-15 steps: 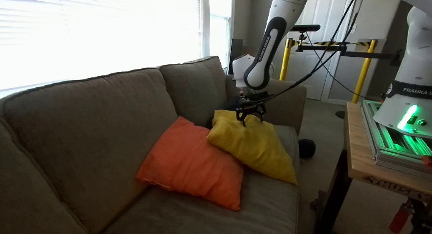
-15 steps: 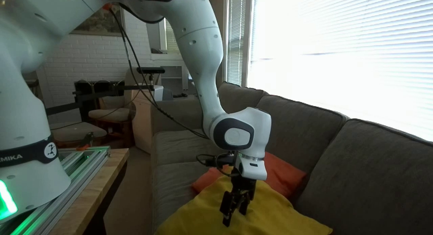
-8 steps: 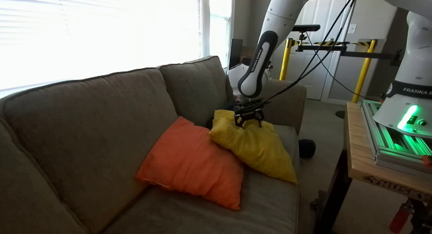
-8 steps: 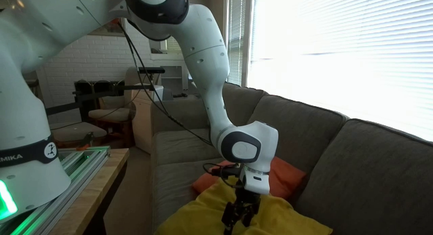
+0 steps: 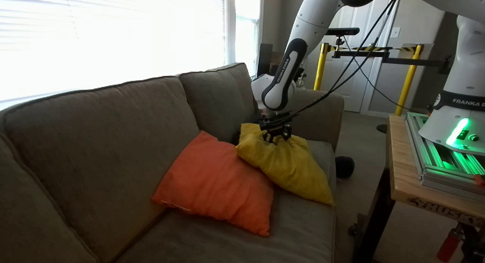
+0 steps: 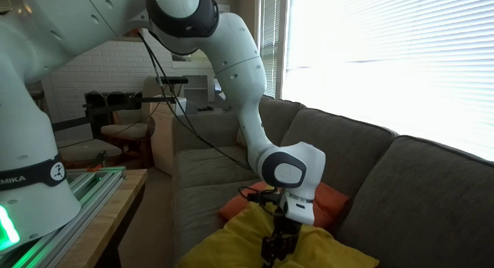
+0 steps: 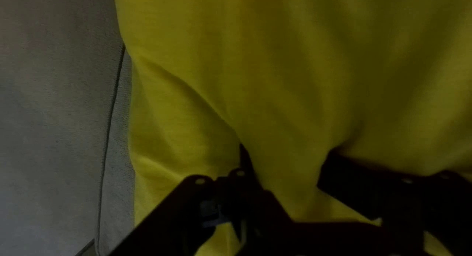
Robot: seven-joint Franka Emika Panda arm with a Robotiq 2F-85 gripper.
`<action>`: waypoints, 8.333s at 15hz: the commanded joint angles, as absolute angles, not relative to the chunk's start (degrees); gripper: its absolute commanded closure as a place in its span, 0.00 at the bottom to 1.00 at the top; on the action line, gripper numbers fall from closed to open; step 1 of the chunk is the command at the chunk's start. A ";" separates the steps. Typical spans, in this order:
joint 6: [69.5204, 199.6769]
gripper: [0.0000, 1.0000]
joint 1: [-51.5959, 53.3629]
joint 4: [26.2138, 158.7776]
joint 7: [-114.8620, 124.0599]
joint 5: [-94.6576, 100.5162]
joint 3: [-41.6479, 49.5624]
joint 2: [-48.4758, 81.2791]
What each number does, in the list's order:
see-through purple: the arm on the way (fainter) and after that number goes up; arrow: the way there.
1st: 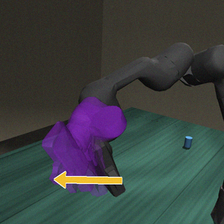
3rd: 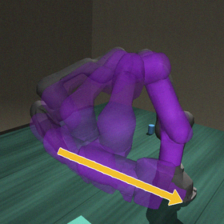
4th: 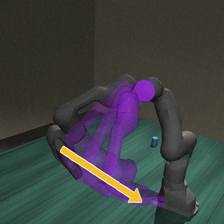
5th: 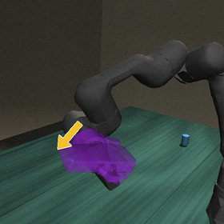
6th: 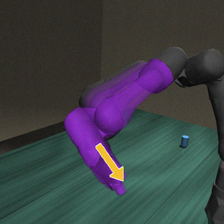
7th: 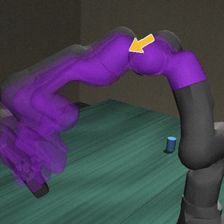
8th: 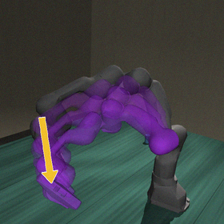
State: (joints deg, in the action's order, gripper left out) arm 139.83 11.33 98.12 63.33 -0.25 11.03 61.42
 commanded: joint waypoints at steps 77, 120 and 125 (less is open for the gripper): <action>141.54 0.99 -6.41 88.06 120.35 7.82 19.62 35.04; 121.68 0.00 -2.40 78.96 77.27 8.87 8.89 54.22; 114.96 0.00 0.64 77.59 71.04 10.34 10.44 58.91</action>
